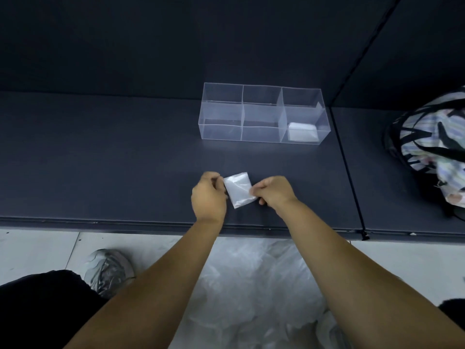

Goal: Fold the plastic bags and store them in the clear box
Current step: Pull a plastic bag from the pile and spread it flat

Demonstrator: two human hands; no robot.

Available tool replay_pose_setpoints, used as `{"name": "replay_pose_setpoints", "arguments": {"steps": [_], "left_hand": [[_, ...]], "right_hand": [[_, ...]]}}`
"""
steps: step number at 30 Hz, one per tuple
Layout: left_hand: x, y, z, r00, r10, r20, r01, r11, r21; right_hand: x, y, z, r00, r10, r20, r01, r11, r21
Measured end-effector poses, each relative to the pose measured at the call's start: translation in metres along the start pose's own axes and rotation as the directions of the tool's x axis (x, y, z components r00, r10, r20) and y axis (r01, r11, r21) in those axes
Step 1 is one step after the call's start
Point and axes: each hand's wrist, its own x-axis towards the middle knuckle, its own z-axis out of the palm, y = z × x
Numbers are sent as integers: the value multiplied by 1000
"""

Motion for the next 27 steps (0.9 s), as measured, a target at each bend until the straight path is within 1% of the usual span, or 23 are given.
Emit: {"name": "replay_pose_setpoints", "arguments": {"steps": [1, 2, 3, 4, 5, 6, 7, 8, 11, 12, 14, 17, 24, 27], "left_hand": [[-3, -2, -2, 984, 167, -67, -159, 981, 114], [-6, -4, -2, 935, 349, -59, -328, 919, 219], [-7, -7, 0, 872, 489, 26, -473, 827, 305], [-7, -11, 2, 815, 558, 158, -572, 727, 380], [-8, -16, 4, 784, 545, 297, -617, 638, 460], [-7, -21, 5, 779, 482, 401, -626, 562, 541], [-5, -27, 5, 784, 421, 456, -621, 506, 599], [-3, -31, 5, 793, 374, 480, -609, 482, 630], [3, -37, 2, 794, 319, 517, -607, 469, 642], [5, -37, 1, 789, 315, 527, -612, 469, 636], [6, -37, -2, 785, 304, 539, -616, 475, 629], [7, -35, -5, 780, 284, 557, -620, 470, 628], [10, -35, -4, 793, 257, 553, -602, 466, 648], [9, -37, -3, 799, 262, 541, -597, 461, 657]], "right_hand": [[0, -3, 0, 1000, 21, 3, -21, 999, -30], [0, -6, 0, 999, 39, 2, -38, 998, -59], [1, -9, 0, 999, 53, -3, -53, 995, -85], [0, -12, 1, 998, 65, -9, -65, 992, -105], [0, -14, 1, 997, 74, -14, -75, 990, -118], [0, -15, 1, 997, 81, -17, -83, 989, -125], [0, -15, 1, 996, 84, -19, -86, 988, -126], [0, -15, 1, 997, 78, -21, -80, 989, -120], [-4, -5, 6, 997, -26, -68, 20, 996, -88], [-8, 0, 9, 992, -74, -101, 63, 992, -107], [-17, 10, 19, 969, -158, -192, 119, 973, -197], [-22, 25, 30, 905, -250, -343, 137, 937, -321], [-24, 31, 38, 812, -323, -487, 171, 928, -330], [-24, 32, 43, 806, -315, -501, 140, 924, -356]]}}
